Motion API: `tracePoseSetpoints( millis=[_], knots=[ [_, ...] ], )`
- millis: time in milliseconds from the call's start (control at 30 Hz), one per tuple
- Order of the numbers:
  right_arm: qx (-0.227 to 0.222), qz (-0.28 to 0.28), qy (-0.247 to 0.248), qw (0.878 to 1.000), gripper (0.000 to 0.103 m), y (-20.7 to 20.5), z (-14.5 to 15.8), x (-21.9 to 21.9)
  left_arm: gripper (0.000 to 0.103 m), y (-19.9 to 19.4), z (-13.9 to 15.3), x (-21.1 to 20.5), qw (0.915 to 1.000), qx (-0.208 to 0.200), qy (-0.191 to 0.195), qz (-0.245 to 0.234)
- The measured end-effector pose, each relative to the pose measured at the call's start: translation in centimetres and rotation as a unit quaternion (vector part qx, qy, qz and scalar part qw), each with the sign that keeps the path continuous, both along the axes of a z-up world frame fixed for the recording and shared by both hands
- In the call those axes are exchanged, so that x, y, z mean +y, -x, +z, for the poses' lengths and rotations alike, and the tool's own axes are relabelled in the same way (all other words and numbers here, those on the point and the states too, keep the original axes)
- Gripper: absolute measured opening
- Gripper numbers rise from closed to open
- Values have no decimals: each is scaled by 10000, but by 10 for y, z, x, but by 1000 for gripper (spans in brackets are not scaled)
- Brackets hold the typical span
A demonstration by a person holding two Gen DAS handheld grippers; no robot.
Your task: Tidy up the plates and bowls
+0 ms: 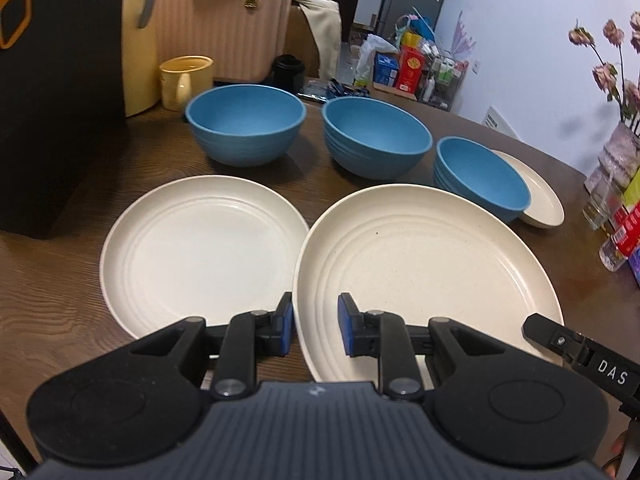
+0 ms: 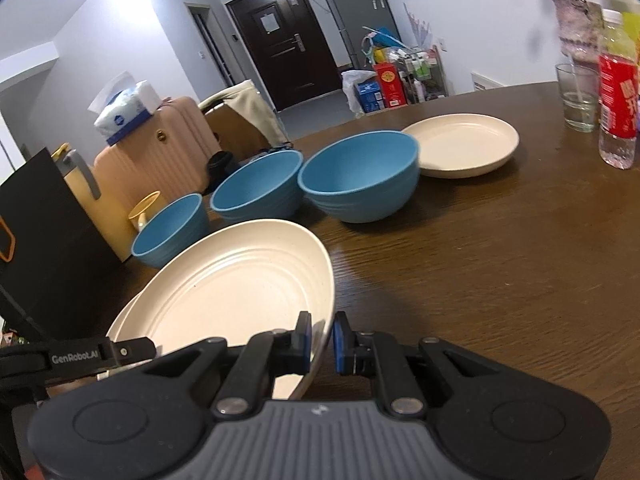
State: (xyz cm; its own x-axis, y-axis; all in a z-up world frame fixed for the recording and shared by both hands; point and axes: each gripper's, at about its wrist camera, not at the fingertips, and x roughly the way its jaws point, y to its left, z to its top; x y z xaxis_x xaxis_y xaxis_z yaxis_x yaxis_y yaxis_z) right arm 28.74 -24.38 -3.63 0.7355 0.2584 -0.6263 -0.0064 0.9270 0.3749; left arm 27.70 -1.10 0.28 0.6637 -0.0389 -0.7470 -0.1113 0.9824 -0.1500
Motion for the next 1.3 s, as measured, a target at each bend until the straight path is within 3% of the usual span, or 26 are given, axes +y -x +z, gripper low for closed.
tracePoseSetpoints(
  millis=[567, 1300],
  knots=[
    [43, 424, 184, 9989, 11, -17, 6, 62, 23, 3, 0, 61, 9990, -30, 129, 427],
    [250, 811, 242, 9961, 11, -52, -11, 124, 23, -13, -15, 122, 9963, 72, 159, 843]
  ],
)
